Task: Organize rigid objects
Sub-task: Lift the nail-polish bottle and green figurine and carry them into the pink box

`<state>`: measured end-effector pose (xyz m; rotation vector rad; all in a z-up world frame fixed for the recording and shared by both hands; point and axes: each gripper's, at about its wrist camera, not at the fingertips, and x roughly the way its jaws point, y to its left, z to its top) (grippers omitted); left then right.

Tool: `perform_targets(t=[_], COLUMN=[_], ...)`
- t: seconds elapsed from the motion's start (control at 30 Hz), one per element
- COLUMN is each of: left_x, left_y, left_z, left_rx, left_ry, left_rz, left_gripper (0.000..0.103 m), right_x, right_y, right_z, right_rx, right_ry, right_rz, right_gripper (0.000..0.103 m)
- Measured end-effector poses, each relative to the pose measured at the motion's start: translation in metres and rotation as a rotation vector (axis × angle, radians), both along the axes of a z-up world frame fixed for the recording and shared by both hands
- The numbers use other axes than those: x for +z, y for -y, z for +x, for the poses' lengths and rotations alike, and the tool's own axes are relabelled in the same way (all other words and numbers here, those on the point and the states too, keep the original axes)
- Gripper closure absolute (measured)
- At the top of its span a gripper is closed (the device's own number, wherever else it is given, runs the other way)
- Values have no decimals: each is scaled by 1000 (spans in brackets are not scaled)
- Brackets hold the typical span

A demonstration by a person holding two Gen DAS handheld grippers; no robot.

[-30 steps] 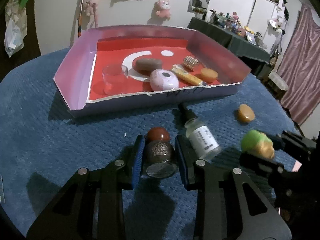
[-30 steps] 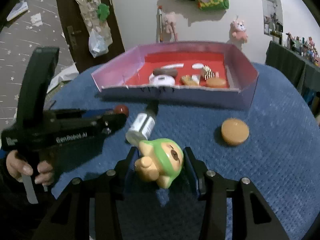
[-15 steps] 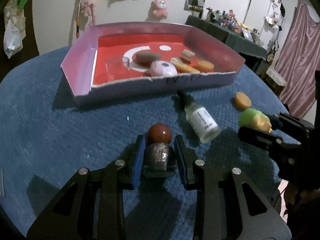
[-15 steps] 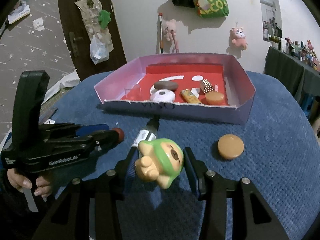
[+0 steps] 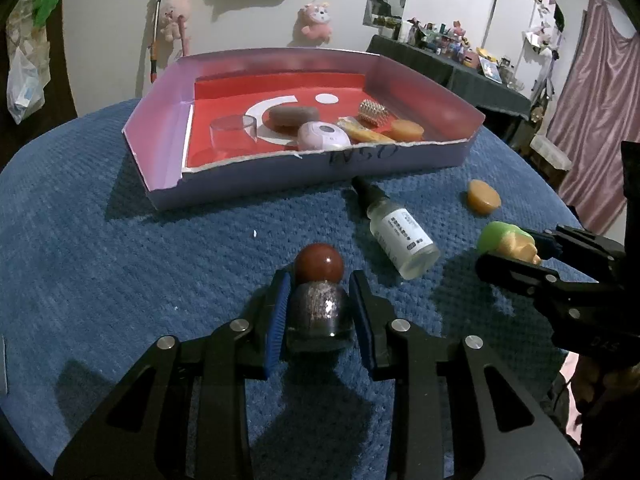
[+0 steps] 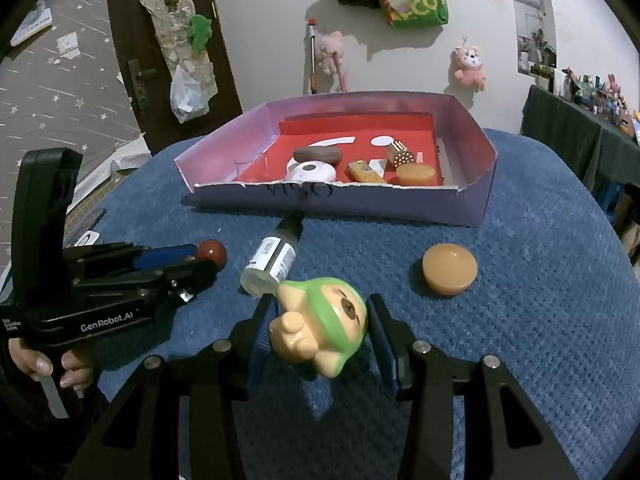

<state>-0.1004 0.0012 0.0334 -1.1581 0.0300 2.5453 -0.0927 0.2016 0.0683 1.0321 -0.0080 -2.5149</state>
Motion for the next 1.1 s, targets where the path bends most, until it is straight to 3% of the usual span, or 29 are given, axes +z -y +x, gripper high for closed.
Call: perform_targets(t=[0.27,0.33,0.4,0.43,0.57,0.7,1.03,1.07,1.1], left_x=[-5,-4,-3,-2,-1,-1,-2,-2,-2], left_y=[-5,-5,-7,-7,-5,-4,-3,-3,-4], left_z=[7,7,9,10,6,3,-3,-4,-5], left_rx=[-4,-17,-10,5,13,26,35,32,26], left_ry=[-12,-4,-2,-12,-6,3,9,11,15], left_rz=[-25,-11,4,-2,-4,-10,-15,-10,-1], left_gripper=[71,60,28,26,26,26,28,29,41], right_x=[-10,-11,-12,-12,-14,-14,-18,-18,-18], right_y=[-3,-4,-3,-3,-4,-3,-3,-2,-2], right_z=[5,6,7,7,7,8,10,11,11], right_rx=[-15,-14,-12,-12,-5,-2,8,9,10], right_ry=[6,0,-4,-6,-7,-11,-1,-3,-5], right_rz=[38,39,45,47,54,63,66,67,68], right_gripper=[54,54,54,54,53,37,34,34,34])
